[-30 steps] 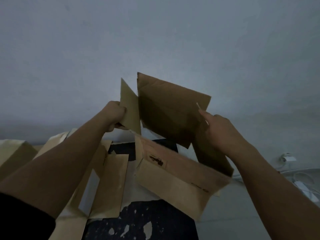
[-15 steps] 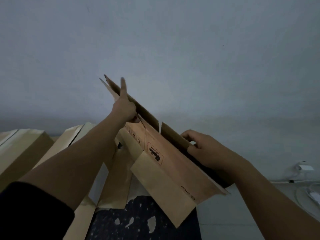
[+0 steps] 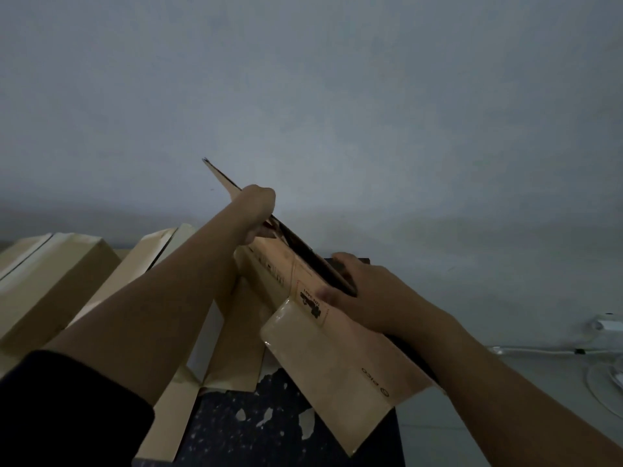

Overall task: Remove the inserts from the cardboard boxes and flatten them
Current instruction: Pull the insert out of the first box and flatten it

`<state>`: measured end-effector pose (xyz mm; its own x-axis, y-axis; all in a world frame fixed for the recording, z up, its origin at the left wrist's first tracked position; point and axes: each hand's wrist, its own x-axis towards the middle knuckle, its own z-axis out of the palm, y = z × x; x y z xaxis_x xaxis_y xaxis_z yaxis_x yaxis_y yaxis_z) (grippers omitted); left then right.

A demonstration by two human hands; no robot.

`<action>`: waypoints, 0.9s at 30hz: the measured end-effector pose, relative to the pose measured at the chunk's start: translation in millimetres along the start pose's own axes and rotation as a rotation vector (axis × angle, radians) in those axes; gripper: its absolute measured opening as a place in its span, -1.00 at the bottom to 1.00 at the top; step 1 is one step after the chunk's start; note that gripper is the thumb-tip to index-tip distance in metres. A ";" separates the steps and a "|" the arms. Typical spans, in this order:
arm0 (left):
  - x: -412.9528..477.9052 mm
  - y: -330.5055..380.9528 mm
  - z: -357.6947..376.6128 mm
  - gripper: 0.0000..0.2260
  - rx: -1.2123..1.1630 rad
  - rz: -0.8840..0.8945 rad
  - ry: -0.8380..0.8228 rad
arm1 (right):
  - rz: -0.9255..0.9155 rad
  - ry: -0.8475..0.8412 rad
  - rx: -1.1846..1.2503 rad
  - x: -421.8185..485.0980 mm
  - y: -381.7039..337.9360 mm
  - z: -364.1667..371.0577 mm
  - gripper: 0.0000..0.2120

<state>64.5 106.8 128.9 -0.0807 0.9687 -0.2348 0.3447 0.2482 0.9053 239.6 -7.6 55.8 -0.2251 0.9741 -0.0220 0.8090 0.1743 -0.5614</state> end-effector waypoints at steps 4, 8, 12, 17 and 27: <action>-6.4 1.5 4.0 -0.89 -0.083 -0.053 -0.080 | -0.002 -0.037 -0.131 24.5 -13.2 2.7 -0.31; -16.1 9.7 11.3 -0.91 -0.143 -0.066 -0.135 | 0.063 0.040 -0.220 56.3 -28.5 4.2 -0.44; -23.2 12.4 15.5 -0.94 -0.201 -0.039 -0.192 | 0.040 0.158 -0.220 71.9 -33.7 3.9 -0.71; -22.3 7.8 12.2 -0.75 -0.330 0.124 -0.331 | 0.033 0.248 -0.118 72.6 -28.5 -23.8 -0.76; -5.4 -34.3 15.3 -0.62 0.117 0.613 -0.135 | -0.085 0.465 0.359 56.6 -38.7 -87.7 -0.75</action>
<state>67.4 92.9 93.7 0.2798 0.9231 0.2639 0.3911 -0.3606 0.8468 243.1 53.3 148.8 0.0464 0.9338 0.3548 0.5459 0.2737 -0.7919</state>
